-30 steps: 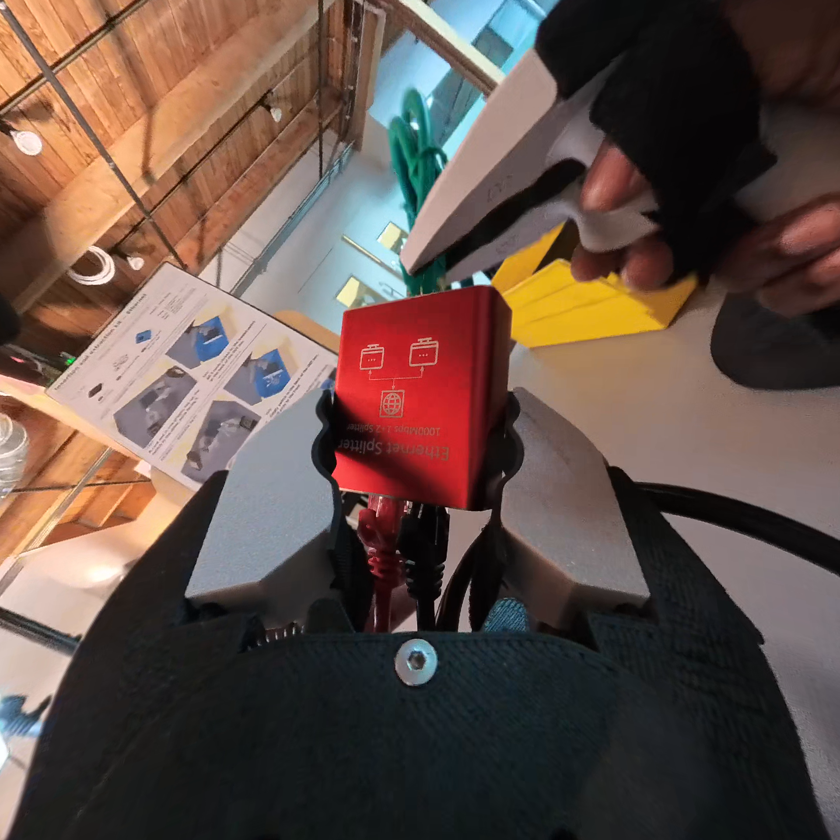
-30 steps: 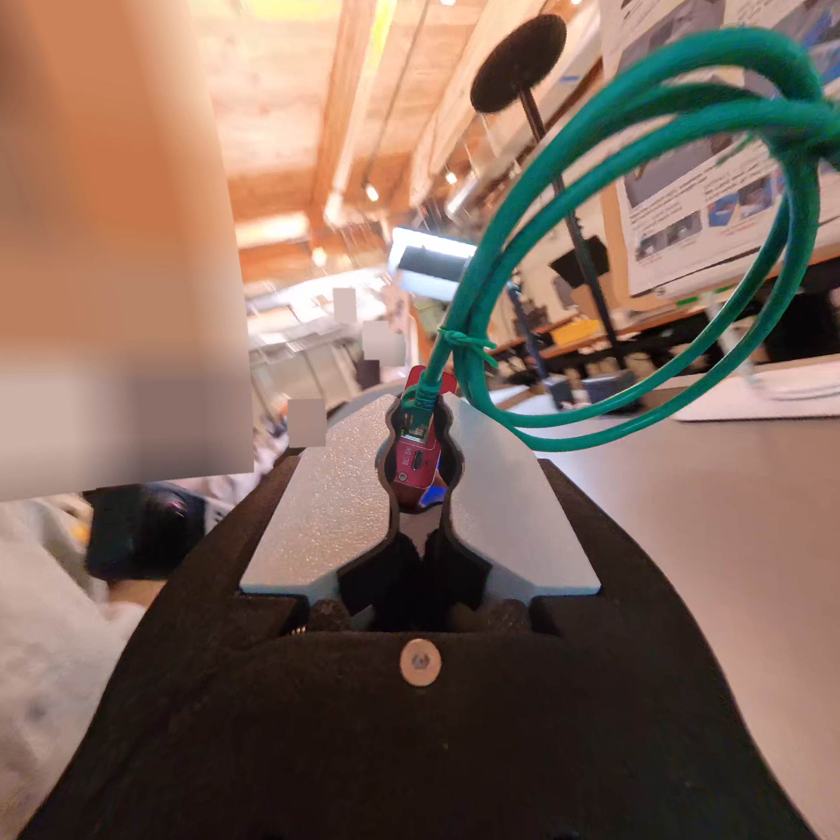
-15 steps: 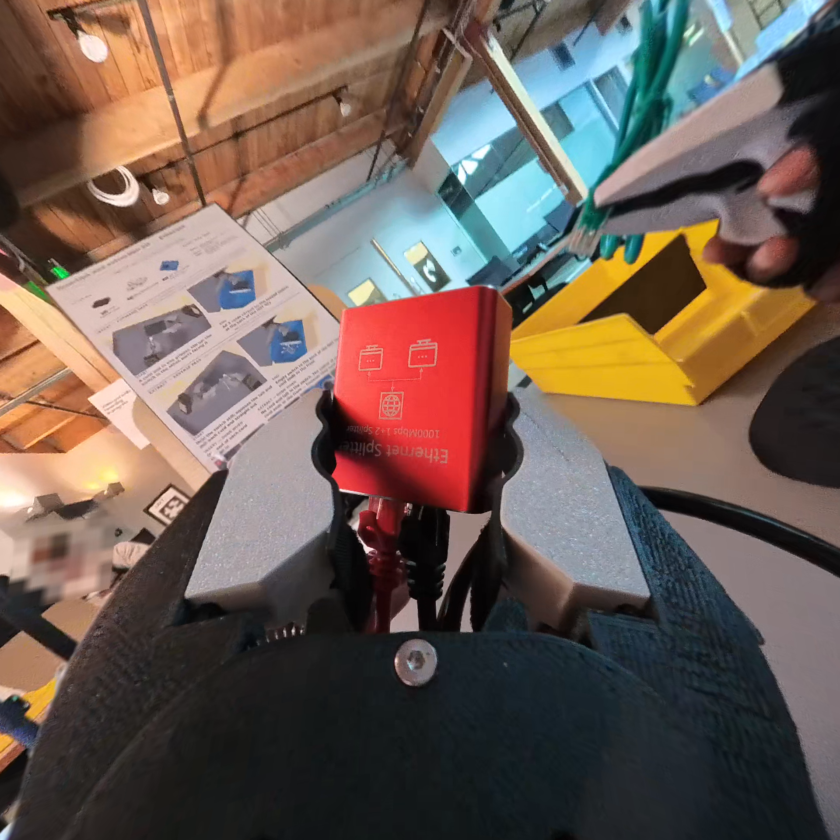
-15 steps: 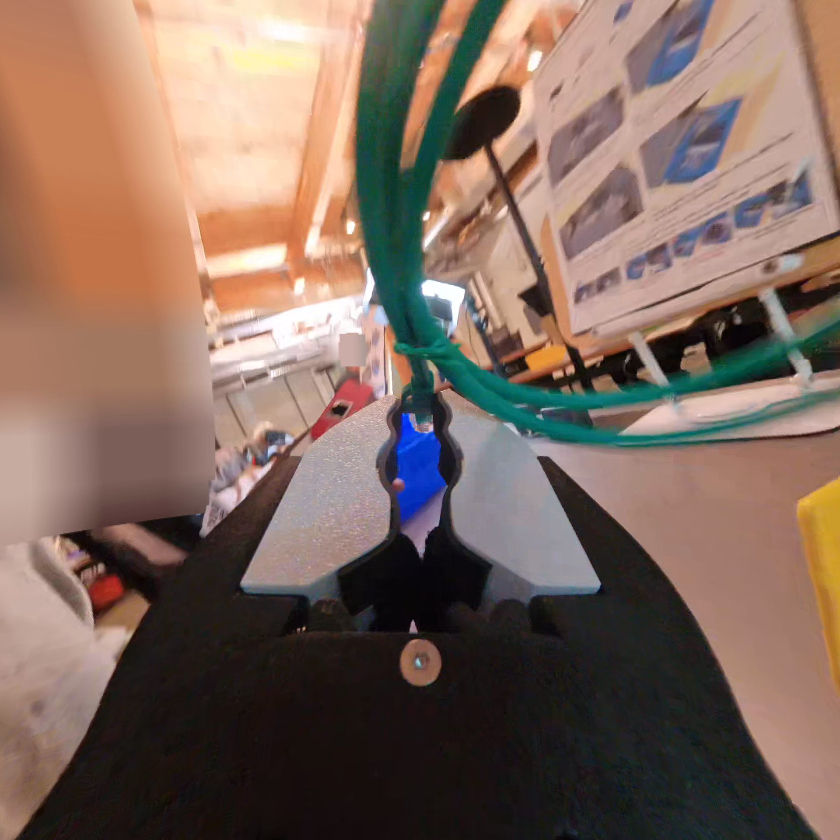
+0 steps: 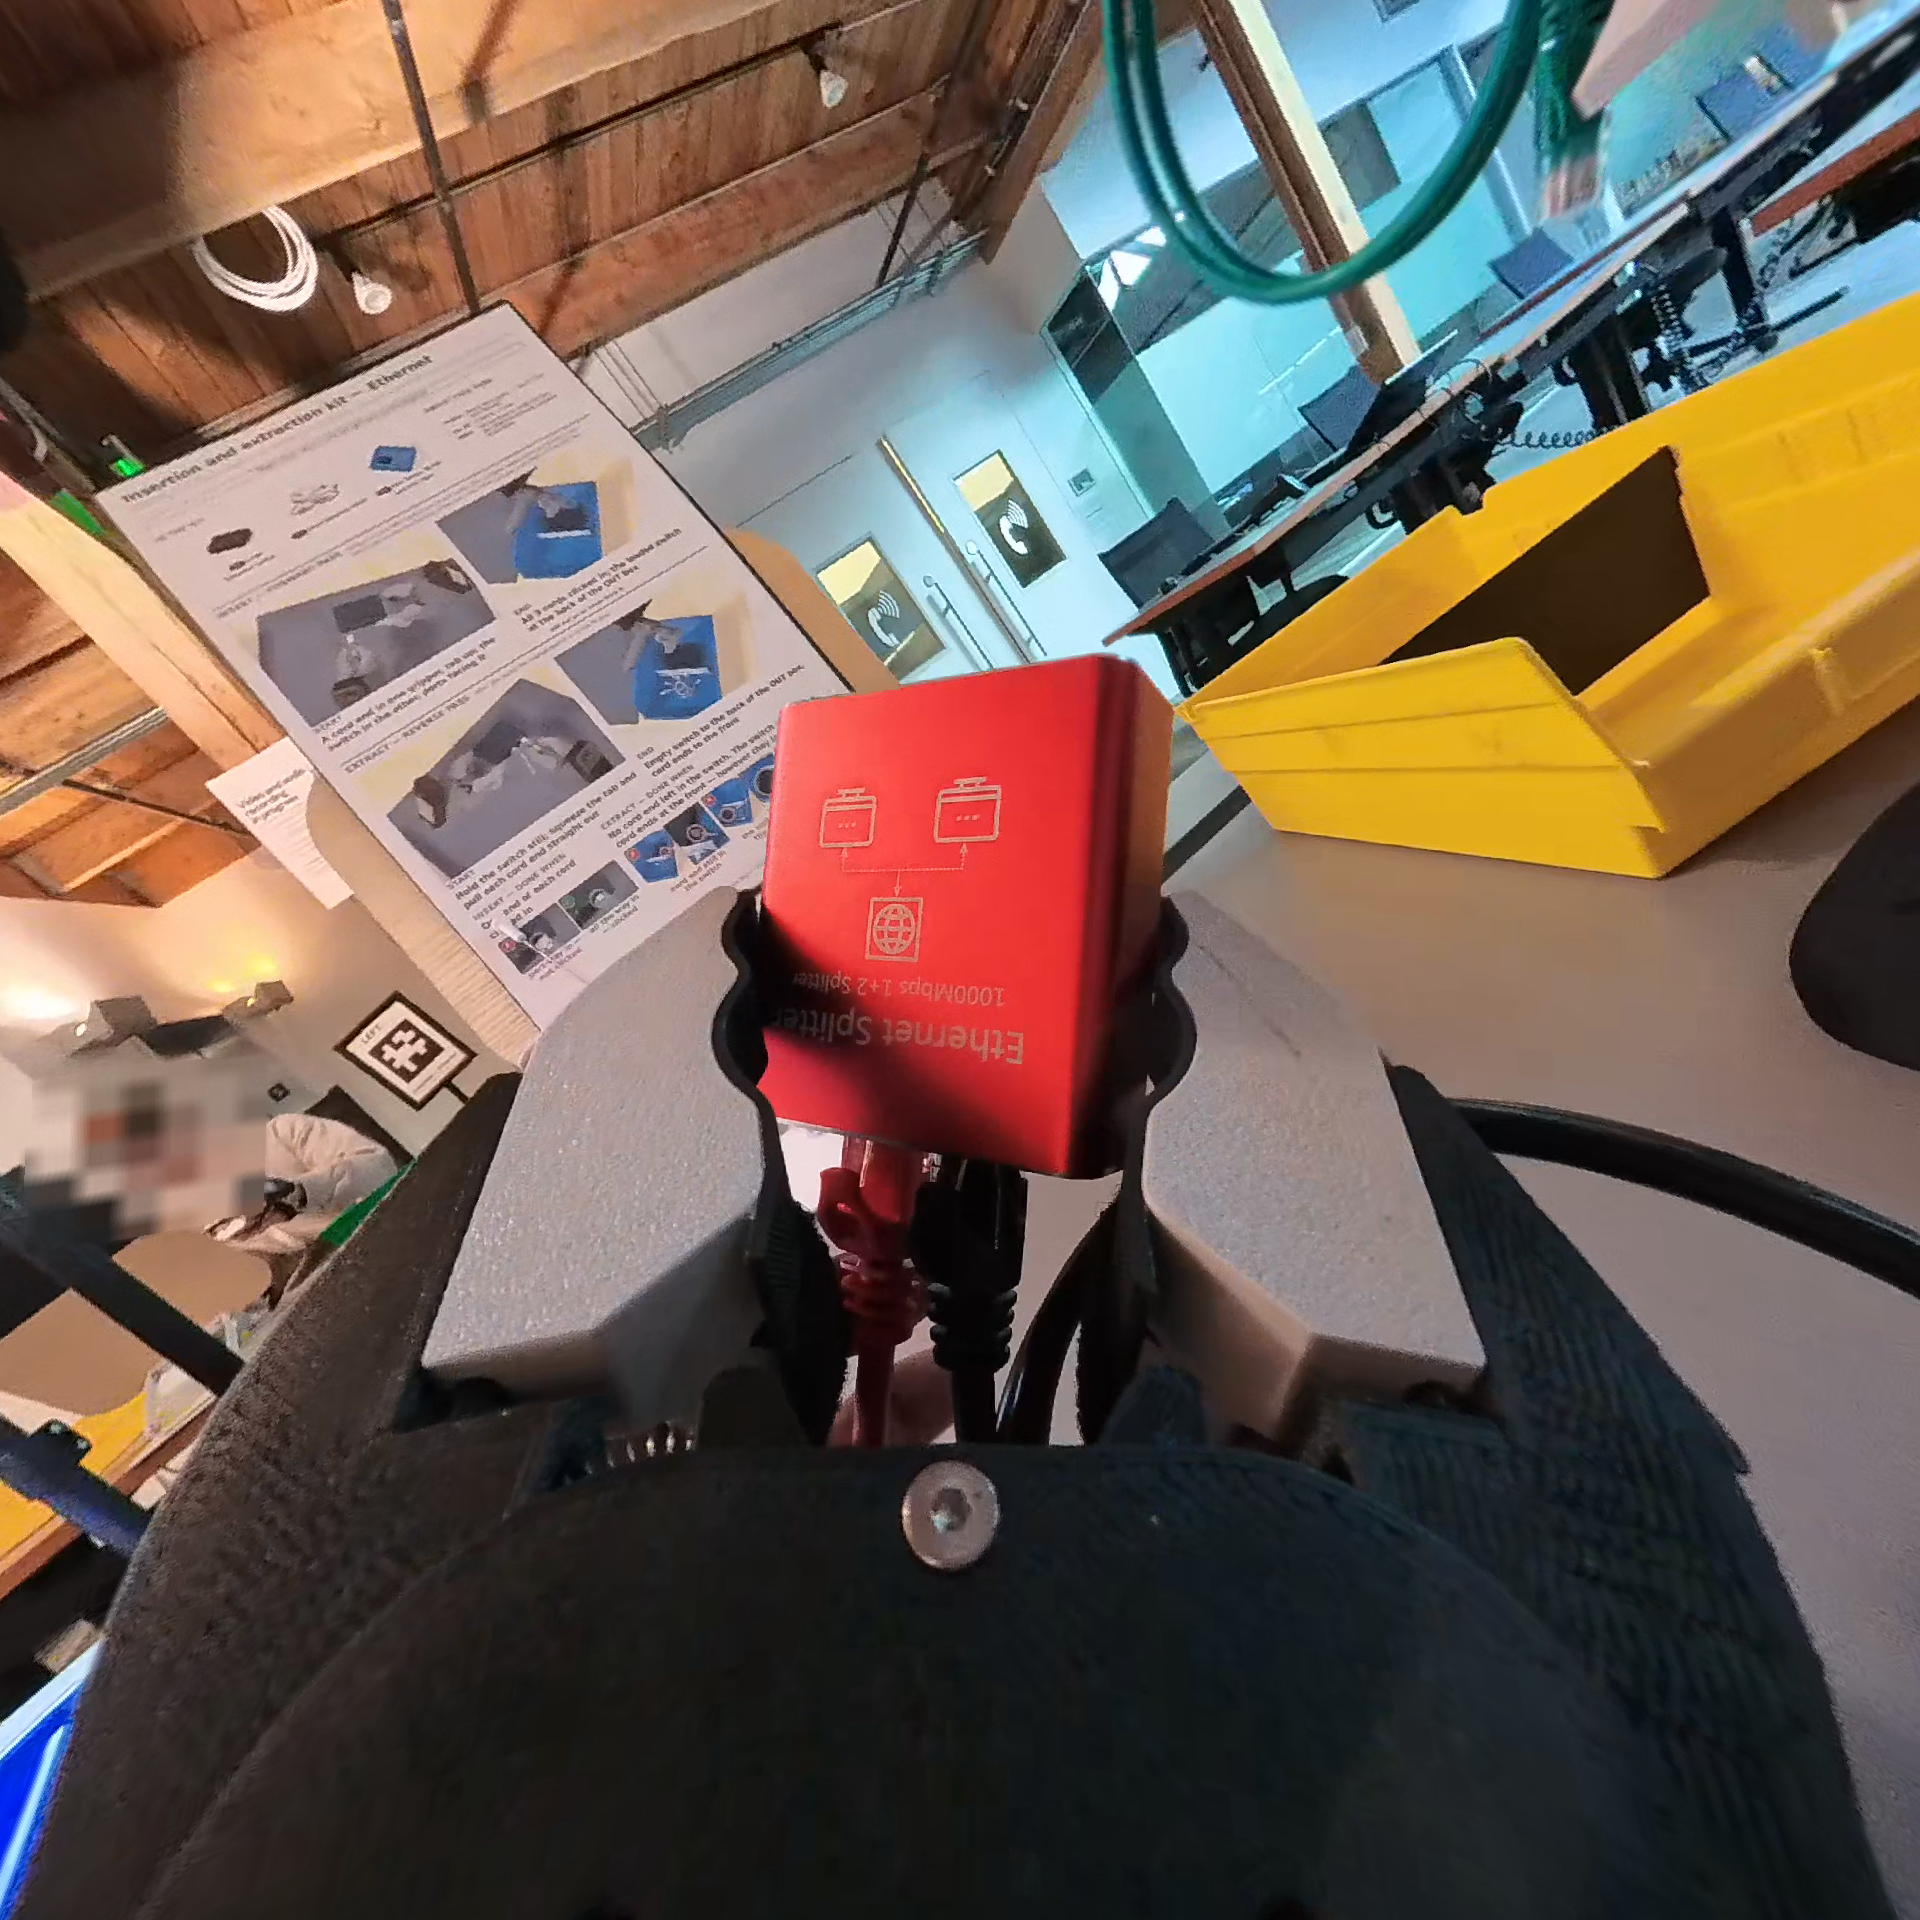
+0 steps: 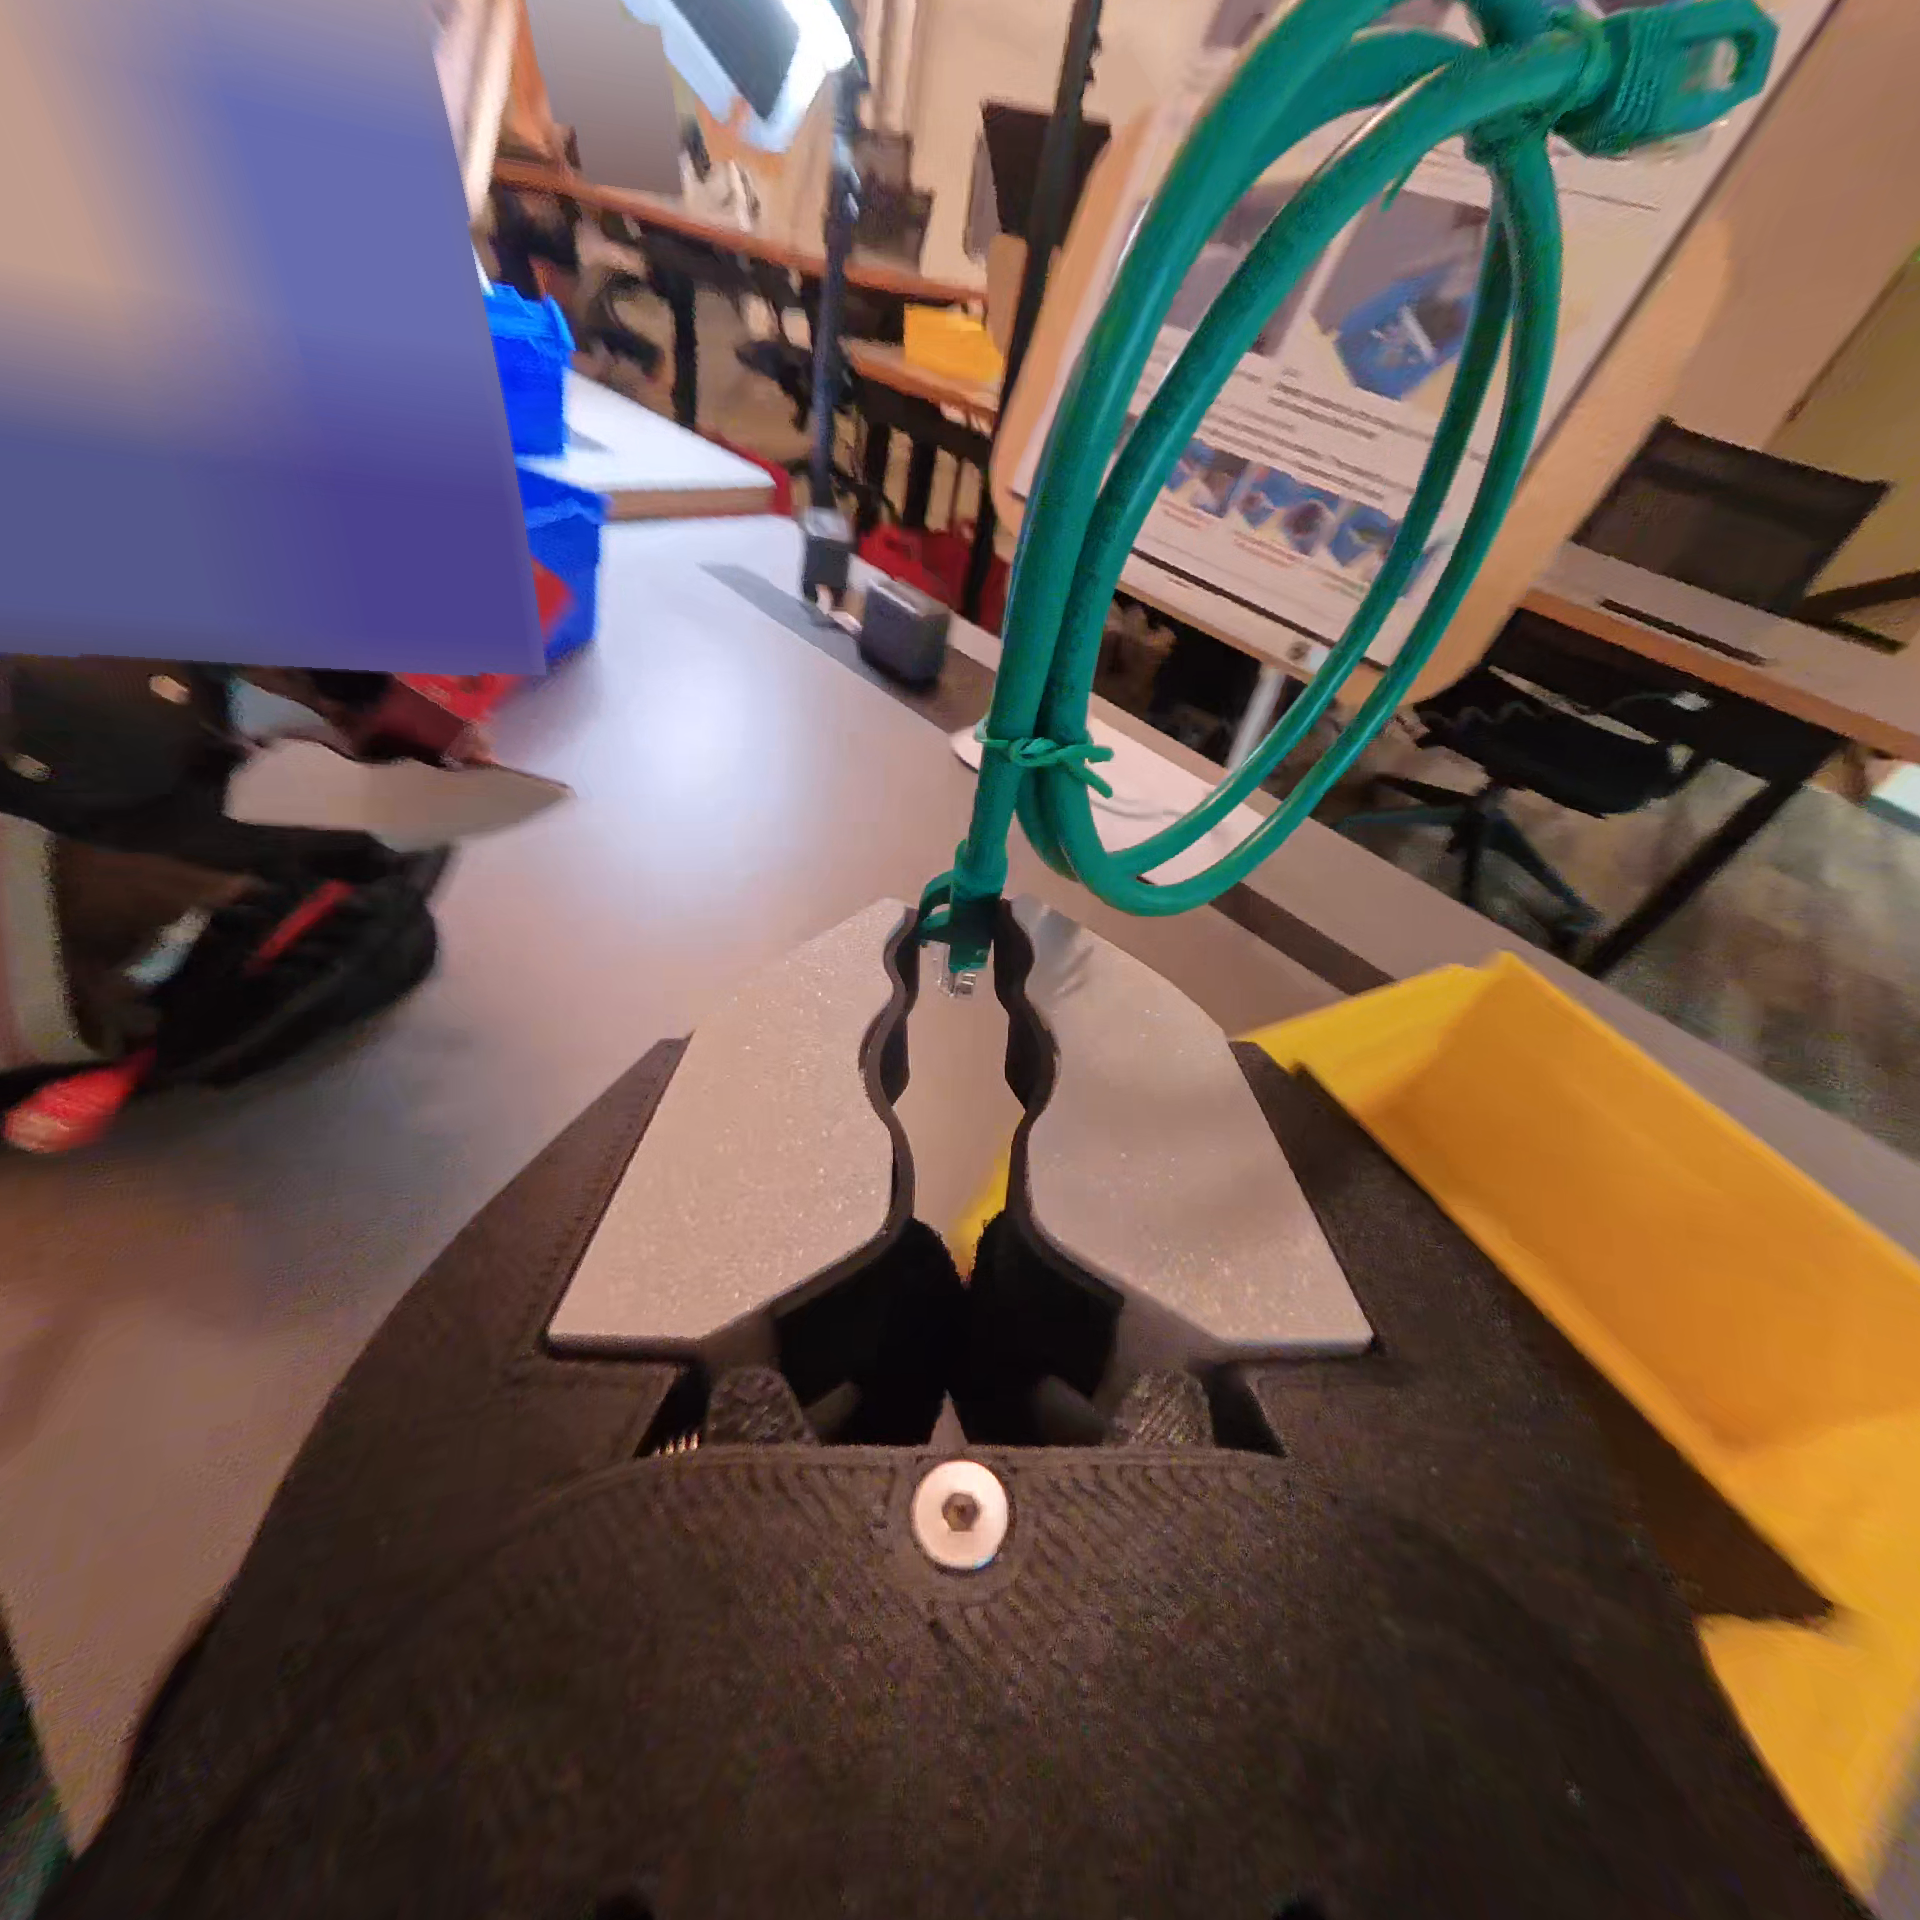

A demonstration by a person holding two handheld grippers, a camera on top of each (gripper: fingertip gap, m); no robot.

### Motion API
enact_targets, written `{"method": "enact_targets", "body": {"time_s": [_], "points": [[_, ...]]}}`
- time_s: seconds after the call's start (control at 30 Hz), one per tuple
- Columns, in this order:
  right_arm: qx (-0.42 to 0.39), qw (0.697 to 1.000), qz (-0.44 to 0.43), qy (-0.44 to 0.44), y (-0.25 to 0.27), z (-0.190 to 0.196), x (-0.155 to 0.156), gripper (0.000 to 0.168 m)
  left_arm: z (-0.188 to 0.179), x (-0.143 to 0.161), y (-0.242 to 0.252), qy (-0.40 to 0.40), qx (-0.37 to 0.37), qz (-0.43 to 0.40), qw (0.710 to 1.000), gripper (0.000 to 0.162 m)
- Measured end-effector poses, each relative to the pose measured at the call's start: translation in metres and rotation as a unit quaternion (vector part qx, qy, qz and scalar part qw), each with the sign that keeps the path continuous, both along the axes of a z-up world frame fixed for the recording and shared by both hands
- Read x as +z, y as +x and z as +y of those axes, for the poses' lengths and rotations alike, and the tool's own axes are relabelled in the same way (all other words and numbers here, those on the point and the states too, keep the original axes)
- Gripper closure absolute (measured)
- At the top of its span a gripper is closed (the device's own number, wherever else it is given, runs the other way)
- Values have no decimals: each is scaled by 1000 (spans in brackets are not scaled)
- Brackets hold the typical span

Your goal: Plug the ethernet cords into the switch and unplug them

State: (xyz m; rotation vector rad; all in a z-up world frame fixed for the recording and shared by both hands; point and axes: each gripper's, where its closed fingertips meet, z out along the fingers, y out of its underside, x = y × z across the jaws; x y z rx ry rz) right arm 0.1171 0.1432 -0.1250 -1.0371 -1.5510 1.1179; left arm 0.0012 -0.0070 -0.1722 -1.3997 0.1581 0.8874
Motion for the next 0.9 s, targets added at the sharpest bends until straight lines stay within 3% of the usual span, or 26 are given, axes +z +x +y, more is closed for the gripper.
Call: {"method": "enact_targets", "body": {"time_s": [0.13, 0.27, 0.47, 0.53, 0.9], "points": [[-34, 982, -129, 131, 5, 70, -5, 154, -1, 0, -1, 0, 4, 3, 1000, 91], [-57, 918, -262, 293, 8, 141, -14, 154, -2, -1, -2, -2, 9, 4, 1000, 91], [-2, 814, -423, 398, 26, 173, -37, 155, -5, 0, -6, 0, 16, 0, 1000, 91], [-11, 794, -446, 413, 28, 179, -38, 155, -5, -1, -7, 0, 18, -2, 1000, 91], [-25, 810, -423, 406, 16, 191, -19, 155, -4, -3, -7, -10, 23, 10, 1000, 91]]}}
